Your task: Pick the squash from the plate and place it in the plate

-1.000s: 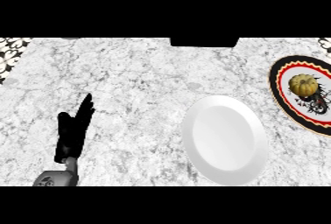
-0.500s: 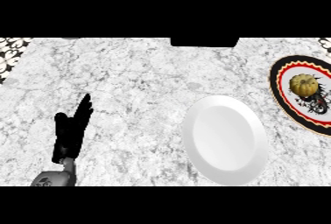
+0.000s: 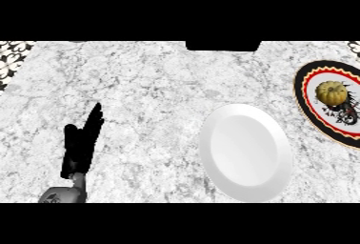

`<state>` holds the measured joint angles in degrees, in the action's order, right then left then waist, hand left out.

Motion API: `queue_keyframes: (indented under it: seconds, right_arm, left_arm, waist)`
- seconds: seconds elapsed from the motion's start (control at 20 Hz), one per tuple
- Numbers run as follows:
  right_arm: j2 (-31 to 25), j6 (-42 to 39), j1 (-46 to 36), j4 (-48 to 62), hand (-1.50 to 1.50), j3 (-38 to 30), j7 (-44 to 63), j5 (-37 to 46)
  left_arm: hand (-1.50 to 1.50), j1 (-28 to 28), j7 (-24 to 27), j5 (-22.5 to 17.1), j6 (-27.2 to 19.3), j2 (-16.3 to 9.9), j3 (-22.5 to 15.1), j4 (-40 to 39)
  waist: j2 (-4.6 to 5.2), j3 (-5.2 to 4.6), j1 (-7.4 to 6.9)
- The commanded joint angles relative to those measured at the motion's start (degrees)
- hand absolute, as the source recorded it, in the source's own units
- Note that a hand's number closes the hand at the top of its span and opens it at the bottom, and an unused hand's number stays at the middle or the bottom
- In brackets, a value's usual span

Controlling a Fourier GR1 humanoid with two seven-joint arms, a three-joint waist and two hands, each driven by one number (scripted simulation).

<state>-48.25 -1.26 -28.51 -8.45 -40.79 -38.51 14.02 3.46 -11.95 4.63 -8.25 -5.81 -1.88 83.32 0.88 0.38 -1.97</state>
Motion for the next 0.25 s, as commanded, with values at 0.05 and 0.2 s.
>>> queue_keyframes:
  seconds: [0.05,0.2]
  right_arm:
    - [0.26,0.39,2.83,-0.25,-1.50,-0.24,-2.40,-0.58]
    - [0.06,2.04,2.42,0.35,-1.50,-0.21,-0.90,-0.34]
  left_arm:
    - [0.00,0.72,-1.86,1.32,-1.24,0.60,-0.54,0.37]
    - [0.00,1.71,-3.24,0.55,-0.52,-0.24,0.16,1.75]
  waist:
    - [-0.12,0.00,0.38]
    - [0.02,0.10,-0.21]
